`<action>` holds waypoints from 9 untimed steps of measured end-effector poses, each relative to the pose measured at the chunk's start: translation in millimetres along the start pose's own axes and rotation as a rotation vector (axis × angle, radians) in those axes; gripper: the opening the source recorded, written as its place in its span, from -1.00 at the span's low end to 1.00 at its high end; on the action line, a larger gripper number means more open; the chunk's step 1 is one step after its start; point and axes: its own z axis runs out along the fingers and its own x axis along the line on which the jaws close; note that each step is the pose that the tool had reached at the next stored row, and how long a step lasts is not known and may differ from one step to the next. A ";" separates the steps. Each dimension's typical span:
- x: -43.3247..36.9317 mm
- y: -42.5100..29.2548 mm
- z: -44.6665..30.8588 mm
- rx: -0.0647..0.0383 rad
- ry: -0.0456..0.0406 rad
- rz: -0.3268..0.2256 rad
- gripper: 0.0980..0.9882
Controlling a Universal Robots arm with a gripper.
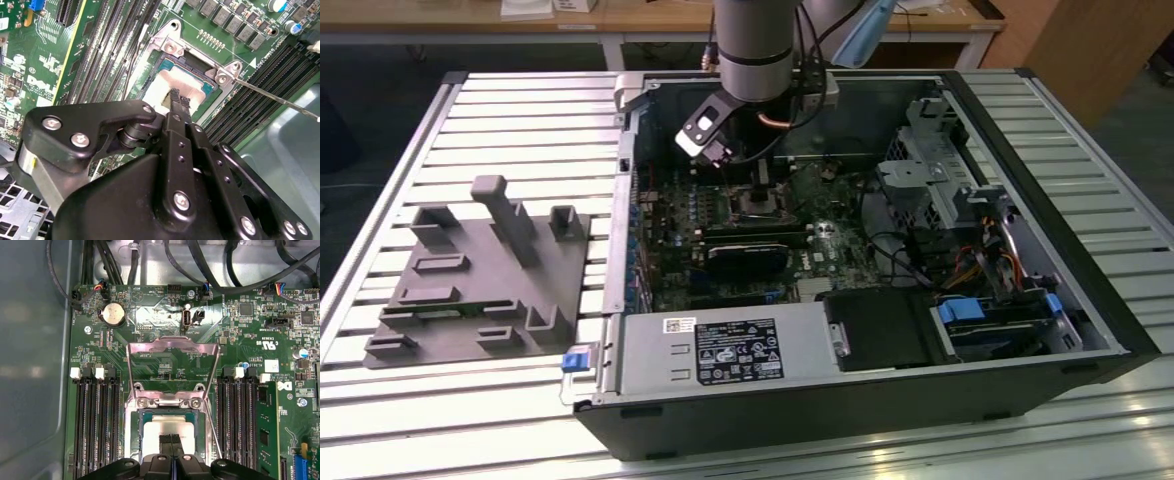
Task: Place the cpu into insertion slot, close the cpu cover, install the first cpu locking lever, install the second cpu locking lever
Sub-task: 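Place the cpu into insertion slot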
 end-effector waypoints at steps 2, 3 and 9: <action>0.0 0.1 -0.5 0.000 -0.0003 0.000 -0.98; 0.0 0.1 -1.1 0.000 -0.0003 0.000 -0.98; 0.0 0.7 -7.0 0.000 -0.0002 0.000 -0.98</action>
